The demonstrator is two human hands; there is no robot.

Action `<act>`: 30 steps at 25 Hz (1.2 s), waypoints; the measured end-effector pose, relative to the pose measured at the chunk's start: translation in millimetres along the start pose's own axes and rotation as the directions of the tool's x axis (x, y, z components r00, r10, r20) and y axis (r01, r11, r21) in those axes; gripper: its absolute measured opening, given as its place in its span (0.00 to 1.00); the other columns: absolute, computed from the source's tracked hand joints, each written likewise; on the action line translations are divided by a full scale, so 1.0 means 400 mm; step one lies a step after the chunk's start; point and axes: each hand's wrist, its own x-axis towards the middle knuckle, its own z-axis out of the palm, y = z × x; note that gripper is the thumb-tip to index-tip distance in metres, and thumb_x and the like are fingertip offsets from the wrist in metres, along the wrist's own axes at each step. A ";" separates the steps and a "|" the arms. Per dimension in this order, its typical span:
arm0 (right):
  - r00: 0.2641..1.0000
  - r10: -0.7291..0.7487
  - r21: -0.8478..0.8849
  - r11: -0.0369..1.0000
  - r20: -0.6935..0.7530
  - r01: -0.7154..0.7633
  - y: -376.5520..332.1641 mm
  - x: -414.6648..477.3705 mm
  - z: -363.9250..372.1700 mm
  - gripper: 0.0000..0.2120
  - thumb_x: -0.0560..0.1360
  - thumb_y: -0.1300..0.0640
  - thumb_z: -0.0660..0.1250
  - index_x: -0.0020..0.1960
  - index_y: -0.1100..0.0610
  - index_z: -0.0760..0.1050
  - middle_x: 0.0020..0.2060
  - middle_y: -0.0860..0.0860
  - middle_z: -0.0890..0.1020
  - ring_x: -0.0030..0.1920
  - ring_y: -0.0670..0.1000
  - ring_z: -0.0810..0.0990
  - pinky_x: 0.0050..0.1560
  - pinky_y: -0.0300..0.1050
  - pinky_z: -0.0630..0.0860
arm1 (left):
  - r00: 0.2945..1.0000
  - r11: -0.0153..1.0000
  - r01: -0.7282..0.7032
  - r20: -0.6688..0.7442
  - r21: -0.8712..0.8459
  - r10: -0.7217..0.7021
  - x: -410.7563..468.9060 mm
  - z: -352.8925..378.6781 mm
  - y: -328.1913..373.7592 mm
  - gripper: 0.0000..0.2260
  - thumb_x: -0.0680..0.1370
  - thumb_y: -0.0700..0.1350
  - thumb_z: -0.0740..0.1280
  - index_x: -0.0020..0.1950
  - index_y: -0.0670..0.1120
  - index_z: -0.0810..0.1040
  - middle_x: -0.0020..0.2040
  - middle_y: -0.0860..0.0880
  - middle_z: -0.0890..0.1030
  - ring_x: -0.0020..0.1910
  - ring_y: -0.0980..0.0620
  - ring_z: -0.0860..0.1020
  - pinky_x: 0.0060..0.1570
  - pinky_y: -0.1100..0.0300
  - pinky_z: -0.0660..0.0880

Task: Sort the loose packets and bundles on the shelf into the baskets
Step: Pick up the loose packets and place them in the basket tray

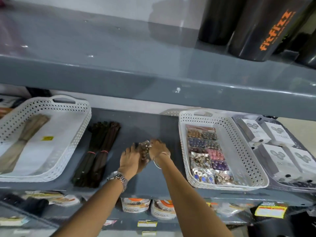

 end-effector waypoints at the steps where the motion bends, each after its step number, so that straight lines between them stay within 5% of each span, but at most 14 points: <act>1: 0.999 0.047 0.044 0.998 0.007 -0.048 -0.001 0.005 0.017 0.18 0.77 0.59 0.56 0.67 0.55 0.70 0.68 0.57 0.72 0.68 0.60 0.70 0.65 0.52 0.70 | 0.999 0.999 -0.043 -0.015 -0.026 0.043 -0.004 -0.004 -0.014 0.32 0.76 0.56 0.63 0.76 0.45 0.58 0.73 0.44 0.67 0.69 0.43 0.68 0.68 0.53 0.66; 7: 0.983 0.185 0.577 0.802 0.006 -0.155 0.012 0.035 -0.001 0.15 0.71 0.66 0.62 0.53 0.56 0.81 0.53 0.60 0.84 0.56 0.61 0.81 0.58 0.55 0.79 | 0.993 0.930 -0.115 -0.007 -0.349 0.120 -0.001 -0.081 -0.031 0.30 0.72 0.41 0.69 0.73 0.49 0.65 0.69 0.45 0.70 0.67 0.42 0.72 0.67 0.52 0.70; 11: 0.895 0.230 0.591 0.805 -0.383 0.046 0.058 -0.005 -0.133 0.13 0.73 0.67 0.61 0.55 0.63 0.77 0.53 0.63 0.83 0.54 0.60 0.81 0.53 0.47 0.76 | 0.961 0.855 -0.265 -0.189 -0.446 0.200 0.050 -0.165 0.108 0.25 0.73 0.38 0.68 0.70 0.47 0.71 0.71 0.44 0.70 0.73 0.46 0.65 0.70 0.57 0.67; 14: 0.785 0.272 0.520 0.851 -0.557 0.074 0.186 -0.058 -0.247 0.11 0.75 0.60 0.65 0.55 0.65 0.76 0.52 0.63 0.83 0.53 0.60 0.81 0.43 0.43 0.71 | 0.927 0.795 -0.375 -0.199 -0.477 0.317 0.033 -0.176 0.294 0.24 0.76 0.36 0.66 0.72 0.46 0.69 0.72 0.43 0.65 0.70 0.44 0.69 0.69 0.57 0.67; 17: 0.846 0.302 0.421 0.901 -0.440 -0.102 0.352 -0.098 -0.299 0.11 0.74 0.61 0.67 0.55 0.62 0.77 0.54 0.61 0.82 0.54 0.57 0.80 0.51 0.44 0.75 | 0.877 0.763 -0.462 -0.103 -0.452 0.470 0.010 -0.119 0.436 0.23 0.76 0.36 0.66 0.71 0.46 0.69 0.70 0.44 0.65 0.64 0.43 0.73 0.63 0.52 0.75; 20: 0.926 0.313 0.347 0.909 -0.211 -0.228 0.481 -0.132 -0.317 0.07 0.71 0.67 0.68 0.45 0.56 0.77 0.52 0.60 0.81 0.54 0.59 0.80 0.58 0.51 0.77 | 0.827 0.770 -0.518 0.012 -0.373 0.562 -0.007 -0.047 0.512 0.18 0.78 0.38 0.65 0.68 0.44 0.71 0.67 0.44 0.72 0.61 0.45 0.75 0.62 0.53 0.76; 24: 0.913 0.385 0.121 0.921 -0.137 -0.371 0.552 -0.145 -0.308 0.15 0.75 0.64 0.62 0.61 0.60 0.74 0.61 0.61 0.77 0.62 0.61 0.74 0.62 0.48 0.71 | 0.794 0.768 -0.585 0.009 -0.262 0.608 -0.006 -0.010 0.516 0.27 0.77 0.32 0.62 0.74 0.48 0.65 0.75 0.44 0.66 0.69 0.44 0.71 0.66 0.49 0.73; 27: 0.923 0.344 0.024 0.938 -0.176 -0.345 0.556 -0.137 -0.289 0.17 0.74 0.64 0.61 0.61 0.53 0.75 0.62 0.58 0.74 0.56 0.58 0.76 0.60 0.46 0.74 | 0.819 0.820 -0.571 0.034 -0.045 0.572 -0.002 -0.015 0.482 0.29 0.76 0.27 0.58 0.75 0.46 0.63 0.73 0.43 0.68 0.60 0.44 0.78 0.57 0.53 0.76; 30: 0.955 0.267 -0.030 0.962 -0.127 -0.273 0.547 -0.120 -0.271 0.19 0.73 0.61 0.63 0.63 0.49 0.75 0.65 0.59 0.71 0.62 0.60 0.74 0.66 0.53 0.72 | 0.811 0.806 -0.585 0.066 0.088 0.582 -0.004 -0.013 0.480 0.24 0.77 0.29 0.59 0.73 0.41 0.66 0.69 0.42 0.73 0.59 0.43 0.78 0.60 0.52 0.74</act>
